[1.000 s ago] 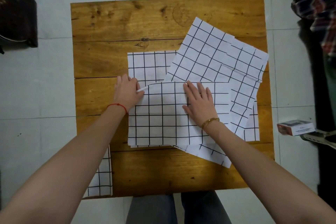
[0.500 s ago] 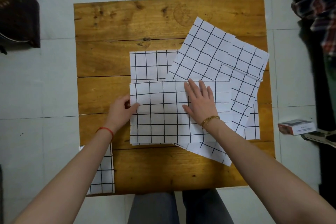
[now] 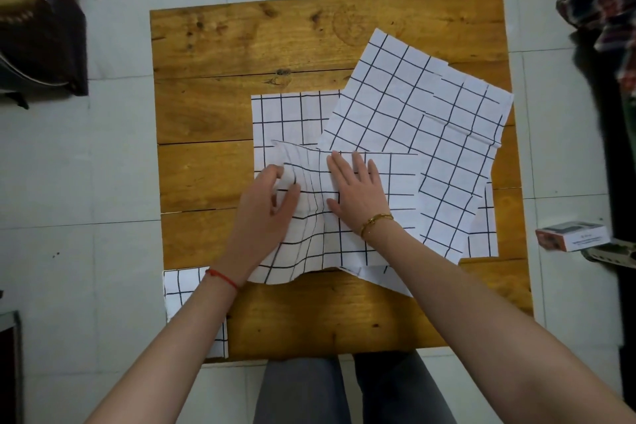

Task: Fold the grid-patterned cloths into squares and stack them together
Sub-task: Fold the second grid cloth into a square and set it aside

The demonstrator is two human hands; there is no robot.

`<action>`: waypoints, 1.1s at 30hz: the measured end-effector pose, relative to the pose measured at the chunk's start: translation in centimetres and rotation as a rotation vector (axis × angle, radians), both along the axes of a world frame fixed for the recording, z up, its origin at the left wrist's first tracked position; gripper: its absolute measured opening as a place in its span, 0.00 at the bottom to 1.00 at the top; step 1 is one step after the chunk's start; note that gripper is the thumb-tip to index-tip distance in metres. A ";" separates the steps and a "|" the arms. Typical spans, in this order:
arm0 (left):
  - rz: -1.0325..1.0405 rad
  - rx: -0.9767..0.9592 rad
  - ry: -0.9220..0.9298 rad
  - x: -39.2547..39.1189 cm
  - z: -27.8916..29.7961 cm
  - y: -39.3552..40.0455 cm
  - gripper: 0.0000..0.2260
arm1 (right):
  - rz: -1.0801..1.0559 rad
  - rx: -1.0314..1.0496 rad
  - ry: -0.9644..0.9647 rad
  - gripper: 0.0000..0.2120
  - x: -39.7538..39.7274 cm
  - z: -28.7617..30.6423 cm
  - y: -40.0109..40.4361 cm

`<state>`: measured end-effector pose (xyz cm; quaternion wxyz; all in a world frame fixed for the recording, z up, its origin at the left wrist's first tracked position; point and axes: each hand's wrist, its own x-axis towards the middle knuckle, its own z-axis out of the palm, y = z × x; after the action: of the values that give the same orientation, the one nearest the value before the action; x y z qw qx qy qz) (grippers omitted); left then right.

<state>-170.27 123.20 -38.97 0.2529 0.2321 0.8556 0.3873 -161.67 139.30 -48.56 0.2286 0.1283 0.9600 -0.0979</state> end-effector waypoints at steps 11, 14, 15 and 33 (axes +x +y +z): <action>-0.003 0.171 -0.358 4.4 -0.7 6.8 0.11 | -0.308 -0.126 0.337 0.30 3.4 2.3 3.6; 0.009 0.177 -0.446 5.8 -1.7 8.3 0.18 | -0.439 -0.051 0.411 0.19 5.7 2.2 5.8; -0.005 0.167 -0.425 6.1 -2.2 8.5 0.18 | -0.476 -0.027 0.406 0.15 6.5 1.8 6.4; -0.418 -0.495 0.187 5.1 -7.9 4.3 0.29 | -0.997 -0.394 0.319 0.01 6.4 -0.2 8.9</action>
<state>-165.14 127.52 -46.87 0.2958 0.3685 0.8772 0.0846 -155.25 148.23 -48.75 0.0261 0.5052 0.7696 -0.3897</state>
